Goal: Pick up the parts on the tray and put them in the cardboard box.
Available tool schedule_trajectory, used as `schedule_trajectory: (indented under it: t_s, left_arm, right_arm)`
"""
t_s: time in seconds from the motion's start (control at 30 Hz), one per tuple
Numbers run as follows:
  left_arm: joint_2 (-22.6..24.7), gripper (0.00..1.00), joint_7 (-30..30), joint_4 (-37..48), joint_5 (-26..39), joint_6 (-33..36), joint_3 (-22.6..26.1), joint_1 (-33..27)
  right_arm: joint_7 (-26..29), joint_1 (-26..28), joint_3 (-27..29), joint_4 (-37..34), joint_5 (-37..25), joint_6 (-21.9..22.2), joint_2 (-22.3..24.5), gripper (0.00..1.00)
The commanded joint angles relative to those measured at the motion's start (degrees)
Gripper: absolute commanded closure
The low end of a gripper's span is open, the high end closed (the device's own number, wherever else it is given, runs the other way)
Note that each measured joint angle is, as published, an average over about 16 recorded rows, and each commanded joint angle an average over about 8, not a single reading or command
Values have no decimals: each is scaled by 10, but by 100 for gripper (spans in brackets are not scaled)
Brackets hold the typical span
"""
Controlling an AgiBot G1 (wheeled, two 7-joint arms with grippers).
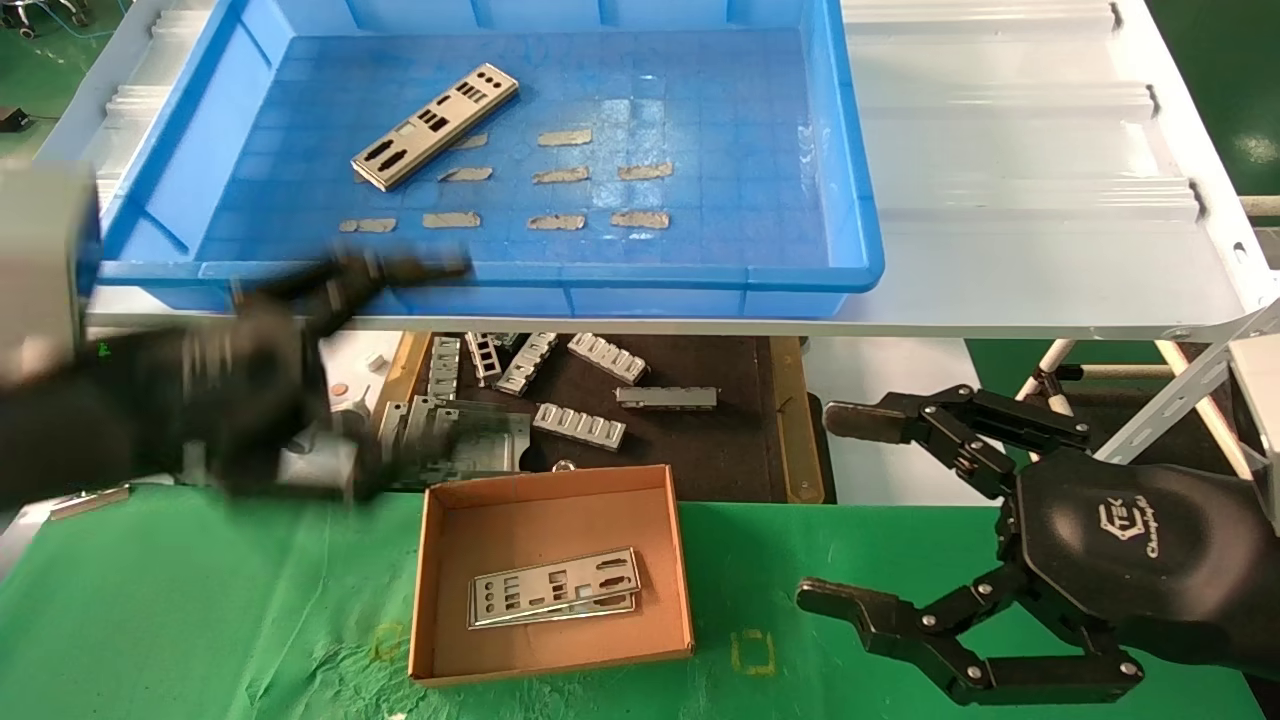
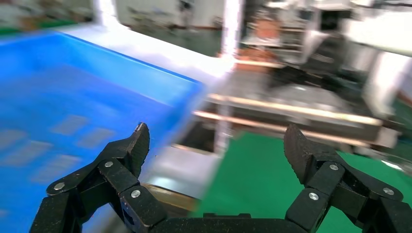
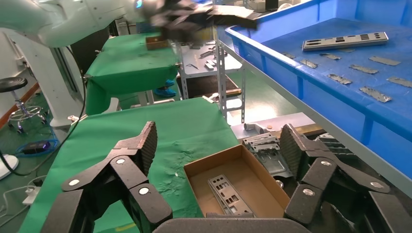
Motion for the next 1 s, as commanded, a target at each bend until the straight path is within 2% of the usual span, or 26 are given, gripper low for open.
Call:
schedule_trajectory:
  t_s: [0.03, 0.3, 0.53, 0.77, 1.0]
  left_arm:
    - [11, 0, -1, 27, 10, -19, 0, -23]
    - [86, 0, 23, 199, 118, -76, 45, -172]
    - [142, 0, 47, 350, 184, -86, 83, -270]
    - [177, 0, 79, 463, 222, -94, 105, -336]
    - [202, 0, 116, 538, 241, -121, 115, -372]
  right_arm:
    - [0, 0, 0, 0, 0, 0, 0, 100]
    - [0, 0, 0, 0, 0, 0, 0, 100]
    - [0, 0, 0, 0, 0, 0, 0, 100]
    - [0, 0, 0, 0, 0, 0, 0, 100]
    - [0, 0, 0, 0, 0, 0, 0, 100]
